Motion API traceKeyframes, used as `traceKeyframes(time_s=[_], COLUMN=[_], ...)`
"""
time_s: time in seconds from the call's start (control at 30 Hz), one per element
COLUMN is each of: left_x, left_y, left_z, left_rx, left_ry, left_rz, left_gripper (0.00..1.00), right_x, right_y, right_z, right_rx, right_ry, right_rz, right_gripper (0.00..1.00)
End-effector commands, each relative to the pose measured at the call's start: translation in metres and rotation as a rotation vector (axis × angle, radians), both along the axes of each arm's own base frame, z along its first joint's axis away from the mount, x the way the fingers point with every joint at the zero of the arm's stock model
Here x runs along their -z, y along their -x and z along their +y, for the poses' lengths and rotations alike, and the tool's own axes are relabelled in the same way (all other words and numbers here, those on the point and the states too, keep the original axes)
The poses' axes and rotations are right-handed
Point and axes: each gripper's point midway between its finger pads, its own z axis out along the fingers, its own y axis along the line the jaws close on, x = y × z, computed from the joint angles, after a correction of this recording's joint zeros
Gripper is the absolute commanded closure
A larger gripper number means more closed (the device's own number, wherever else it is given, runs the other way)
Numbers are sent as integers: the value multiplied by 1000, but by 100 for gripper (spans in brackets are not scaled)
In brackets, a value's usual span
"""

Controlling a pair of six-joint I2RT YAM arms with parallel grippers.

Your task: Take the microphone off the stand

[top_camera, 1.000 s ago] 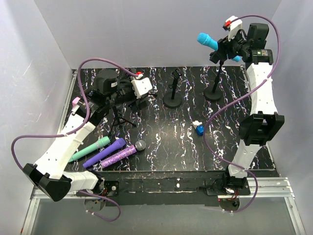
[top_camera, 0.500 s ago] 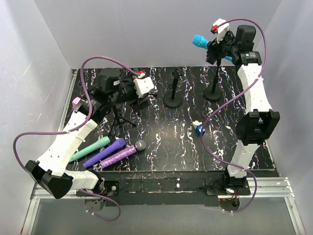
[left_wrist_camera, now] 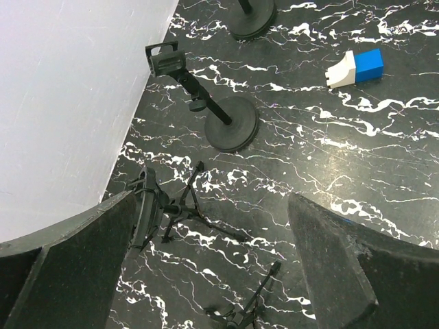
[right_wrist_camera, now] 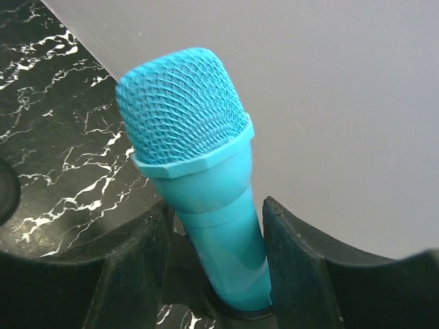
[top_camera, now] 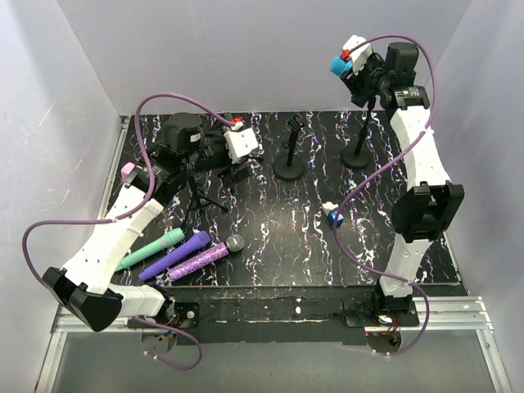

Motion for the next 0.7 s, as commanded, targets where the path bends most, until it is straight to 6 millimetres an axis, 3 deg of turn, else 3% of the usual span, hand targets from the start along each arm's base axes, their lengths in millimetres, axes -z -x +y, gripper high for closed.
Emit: traceKeyframes(time_s=[0.0, 0.2, 0.3, 0.5, 0.67], left_x=[-17, -16, -15, -13, -13], left_y=[4, 5, 5, 4, 3], left_z=[-4, -4, -4, -8, -10], left_rx=[22, 24, 25, 38, 36], left_ry=[28, 27, 26, 30, 40], left_rz=[-16, -15, -14, -2, 5], left_gripper=[8, 8, 8, 8, 8], right_x=[-5, -10, -27, -59, -69], right_y=[-4, 11, 26, 71, 113], right_z=[-1, -6, -6, 10, 31], right_rx=[-4, -16, -23, -96, -184], right_ry=[151, 262, 268, 216, 198], right_rz=[-117, -261, -344, -412, -415], right_gripper=[45, 69, 79, 85, 86])
